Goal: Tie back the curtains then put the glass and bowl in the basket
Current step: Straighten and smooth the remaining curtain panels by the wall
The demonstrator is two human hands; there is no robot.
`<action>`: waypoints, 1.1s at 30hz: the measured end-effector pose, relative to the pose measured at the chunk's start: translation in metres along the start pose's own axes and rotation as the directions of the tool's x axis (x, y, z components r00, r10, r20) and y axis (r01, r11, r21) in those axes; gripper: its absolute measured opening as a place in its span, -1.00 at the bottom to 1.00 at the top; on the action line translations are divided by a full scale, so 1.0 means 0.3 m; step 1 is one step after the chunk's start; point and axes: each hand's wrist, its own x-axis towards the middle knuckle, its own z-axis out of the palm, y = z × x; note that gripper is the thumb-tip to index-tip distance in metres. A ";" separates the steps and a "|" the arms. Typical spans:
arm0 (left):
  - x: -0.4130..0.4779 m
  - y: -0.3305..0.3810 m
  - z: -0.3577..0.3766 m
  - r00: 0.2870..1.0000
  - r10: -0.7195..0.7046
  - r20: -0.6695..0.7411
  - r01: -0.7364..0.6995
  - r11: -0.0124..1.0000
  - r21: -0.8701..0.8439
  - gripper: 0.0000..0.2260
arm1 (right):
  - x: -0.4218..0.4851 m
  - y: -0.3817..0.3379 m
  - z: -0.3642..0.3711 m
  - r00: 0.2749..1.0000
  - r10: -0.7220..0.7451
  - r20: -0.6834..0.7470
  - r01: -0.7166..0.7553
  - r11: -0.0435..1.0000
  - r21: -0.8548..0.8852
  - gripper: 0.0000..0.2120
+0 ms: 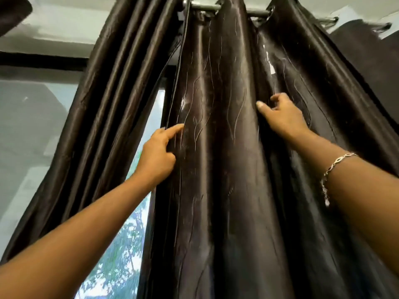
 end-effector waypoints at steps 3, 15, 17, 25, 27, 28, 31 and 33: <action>-0.068 0.028 0.026 0.999 -0.043 0.001 0.043 0.999 -0.024 -0.33 | -0.036 0.004 -0.040 1.000 0.022 0.004 -0.023 0.996 0.090 -0.50; -0.442 0.230 0.044 0.984 -0.169 -0.060 0.172 0.984 0.043 -0.21 | -0.491 0.061 -0.062 0.957 -0.007 0.290 -0.065 0.969 0.238 -0.18; -0.469 0.247 0.052 0.972 -0.225 -0.067 0.228 0.972 0.054 -0.21 | -0.520 0.079 -0.040 0.953 0.007 0.304 -0.081 0.970 0.230 -0.16; -0.284 0.256 0.073 0.980 -0.198 -0.037 0.201 0.966 0.160 -0.27 | -0.273 0.078 -0.101 0.988 -0.141 0.055 0.137 0.987 0.082 -0.33; -0.203 0.272 0.081 0.990 -0.137 -0.026 0.140 0.973 0.181 -0.29 | -0.155 0.089 -0.135 0.985 -0.173 -0.009 0.173 0.985 -0.030 -0.40; -0.167 0.274 0.083 0.994 -0.107 -0.023 0.110 0.972 0.206 -0.30 | -0.106 0.096 -0.143 0.984 -0.174 -0.020 0.172 0.982 -0.083 -0.45; -0.069 0.281 0.097 1.000 -0.011 0.003 0.010 0.956 0.292 -0.30 | 0.003 0.120 -0.179 0.982 -0.181 -0.044 0.165 0.955 -0.246 -0.52; -0.026 0.285 0.101 1.000 -0.007 0.024 -0.002 0.936 0.353 -0.31 | 0.043 0.130 -0.196 0.984 -0.173 -0.048 0.149 0.938 -0.312 -0.53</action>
